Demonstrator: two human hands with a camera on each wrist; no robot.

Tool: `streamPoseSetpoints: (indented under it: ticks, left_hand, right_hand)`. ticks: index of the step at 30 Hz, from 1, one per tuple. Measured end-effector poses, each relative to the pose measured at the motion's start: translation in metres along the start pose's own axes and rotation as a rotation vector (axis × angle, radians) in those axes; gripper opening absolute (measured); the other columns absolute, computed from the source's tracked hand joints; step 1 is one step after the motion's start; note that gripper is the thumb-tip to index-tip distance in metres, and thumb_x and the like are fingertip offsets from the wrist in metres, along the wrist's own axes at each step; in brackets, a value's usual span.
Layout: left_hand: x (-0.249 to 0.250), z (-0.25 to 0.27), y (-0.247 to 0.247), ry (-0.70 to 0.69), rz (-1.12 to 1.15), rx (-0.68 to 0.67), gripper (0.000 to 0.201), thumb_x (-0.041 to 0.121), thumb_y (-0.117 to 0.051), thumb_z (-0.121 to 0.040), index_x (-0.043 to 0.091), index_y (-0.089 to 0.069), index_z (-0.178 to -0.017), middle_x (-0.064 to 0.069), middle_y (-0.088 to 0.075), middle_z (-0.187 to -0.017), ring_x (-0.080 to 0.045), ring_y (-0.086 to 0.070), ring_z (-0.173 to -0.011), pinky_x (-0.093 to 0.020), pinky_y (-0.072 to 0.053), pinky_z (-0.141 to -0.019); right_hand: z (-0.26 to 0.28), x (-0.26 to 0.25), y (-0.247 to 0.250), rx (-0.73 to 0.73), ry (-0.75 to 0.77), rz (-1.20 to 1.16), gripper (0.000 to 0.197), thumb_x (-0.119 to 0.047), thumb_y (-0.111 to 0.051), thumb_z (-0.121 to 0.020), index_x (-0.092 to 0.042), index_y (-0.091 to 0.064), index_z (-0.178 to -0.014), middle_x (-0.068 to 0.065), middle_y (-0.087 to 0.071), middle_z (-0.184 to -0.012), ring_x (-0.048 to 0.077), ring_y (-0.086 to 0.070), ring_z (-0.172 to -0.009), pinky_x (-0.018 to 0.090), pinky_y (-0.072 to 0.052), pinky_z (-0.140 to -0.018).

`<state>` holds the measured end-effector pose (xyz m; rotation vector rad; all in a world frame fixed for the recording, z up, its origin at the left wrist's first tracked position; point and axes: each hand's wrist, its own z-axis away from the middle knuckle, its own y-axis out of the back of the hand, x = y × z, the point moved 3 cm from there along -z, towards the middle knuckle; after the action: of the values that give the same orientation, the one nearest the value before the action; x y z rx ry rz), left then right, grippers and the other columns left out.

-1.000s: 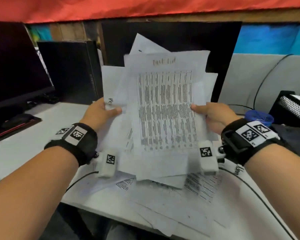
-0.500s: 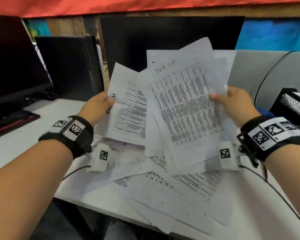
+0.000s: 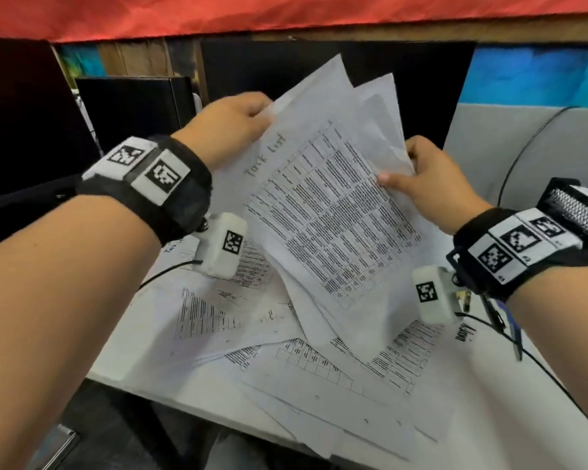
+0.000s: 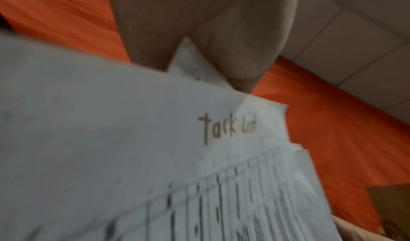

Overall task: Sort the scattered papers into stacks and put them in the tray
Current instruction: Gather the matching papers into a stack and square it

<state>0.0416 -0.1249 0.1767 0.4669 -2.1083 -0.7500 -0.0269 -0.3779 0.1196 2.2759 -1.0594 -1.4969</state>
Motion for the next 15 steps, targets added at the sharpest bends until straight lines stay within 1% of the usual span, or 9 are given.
streamPoseSetpoints:
  ticks: [2, 3, 6, 7, 9, 11, 12, 14, 15]
  left_hand:
    - [-0.002, 0.004, 0.002, -0.014, 0.143, 0.205, 0.015, 0.035, -0.051, -0.095, 0.029, -0.061, -0.105, 0.021, -0.057, -0.089, 0.009, -0.051, -0.083, -0.014, -0.042, -0.077]
    - [-0.005, 0.008, 0.003, -0.007, 0.237, 0.308, 0.019, 0.035, -0.052, -0.095, 0.028, -0.059, -0.11, 0.022, -0.056, -0.092, 0.01, -0.05, -0.085, -0.012, -0.042, -0.08]
    - [-0.025, 0.023, -0.002, 0.115, 0.448, 0.472, 0.038, 0.036, -0.057, -0.092, 0.022, -0.052, -0.128, 0.015, -0.055, -0.106, 0.004, -0.052, -0.097, -0.012, -0.039, -0.087]
    - [-0.035, 0.028, -0.008, 0.182, 0.494, 0.469, 0.047, 0.034, -0.06, -0.091, 0.02, -0.047, -0.133, 0.01, -0.056, -0.114, 0.0, -0.053, -0.104, -0.015, -0.039, -0.09]
    - [-0.049, 0.038, -0.029, 0.318, 0.62, 0.336, 0.064, 0.024, -0.069, -0.085, 0.02, -0.039, -0.141, 0.001, -0.053, -0.129, -0.009, -0.053, -0.115, -0.022, -0.04, -0.09]
    - [-0.048, 0.048, -0.054, 0.383, 0.693, 0.117, 0.07, 0.015, -0.072, -0.081, 0.021, -0.037, -0.142, 0.003, -0.054, -0.132, -0.01, -0.054, -0.116, -0.022, -0.039, -0.084]
    - [-0.045, 0.052, -0.065, 0.371, 0.71, 0.047, 0.064, 0.013, -0.071, -0.082, 0.022, -0.041, -0.139, 0.008, -0.057, -0.129, -0.006, -0.056, -0.112, -0.021, -0.04, -0.082]
    - [-0.036, 0.057, -0.08, 0.318, 0.75, 0.066, 0.05, 0.01, -0.063, -0.089, 0.028, -0.045, -0.131, 0.017, -0.058, -0.121, 0.003, -0.056, -0.104, -0.016, -0.041, -0.081]
    - [-0.032, 0.057, -0.084, 0.306, 0.758, 0.118, 0.048, 0.01, -0.059, -0.092, 0.029, -0.043, -0.134, 0.019, -0.056, -0.118, 0.004, -0.055, -0.102, -0.013, -0.04, -0.079]
  right_hand:
    - [0.003, 0.005, -0.001, 0.054, -0.017, -0.079, 0.037, -0.016, -0.066, -0.087, -0.017, -0.048, -0.119, -0.008, -0.06, -0.102, -0.005, -0.056, -0.084, 0.006, -0.043, -0.07]
    - [0.005, 0.009, 0.0, 0.077, -0.033, -0.113, 0.039, -0.015, -0.065, -0.088, -0.015, -0.048, -0.124, -0.007, -0.061, -0.108, -0.001, -0.059, -0.089, 0.009, -0.045, -0.076]
    - [0.007, 0.02, 0.004, 0.15, -0.081, -0.229, 0.033, -0.013, -0.061, -0.09, -0.012, -0.057, -0.123, -0.002, -0.066, -0.114, 0.013, -0.062, -0.105, 0.035, -0.049, -0.097]
    - [0.008, 0.023, 0.005, 0.17, -0.107, -0.279, 0.032, -0.013, -0.061, -0.091, -0.012, -0.058, -0.123, 0.0, -0.067, -0.114, 0.015, -0.063, -0.106, 0.038, -0.049, -0.099]
    - [0.01, 0.028, 0.005, 0.191, -0.153, -0.365, 0.033, -0.013, -0.06, -0.092, -0.012, -0.058, -0.124, 0.0, -0.068, -0.113, 0.015, -0.065, -0.104, 0.037, -0.05, -0.097]
    - [0.015, 0.029, 0.001, 0.191, -0.163, -0.406, 0.034, -0.013, -0.059, -0.092, -0.011, -0.057, -0.126, -0.003, -0.068, -0.11, 0.01, -0.065, -0.102, 0.029, -0.051, -0.091]
    - [0.018, 0.027, -0.002, 0.185, -0.163, -0.42, 0.034, -0.011, -0.058, -0.092, -0.01, -0.056, -0.126, -0.005, -0.068, -0.108, 0.008, -0.065, -0.099, 0.024, -0.051, -0.086]
    - [0.027, 0.024, -0.01, 0.178, -0.17, -0.447, 0.032, -0.009, -0.055, -0.094, -0.009, -0.055, -0.126, -0.003, -0.067, -0.109, 0.008, -0.065, -0.099, 0.021, -0.051, -0.083]
    - [0.03, 0.024, -0.013, 0.186, -0.171, -0.457, 0.03, -0.01, -0.052, -0.095, -0.01, -0.054, -0.125, -0.001, -0.066, -0.112, 0.009, -0.064, -0.1, 0.022, -0.051, -0.084]
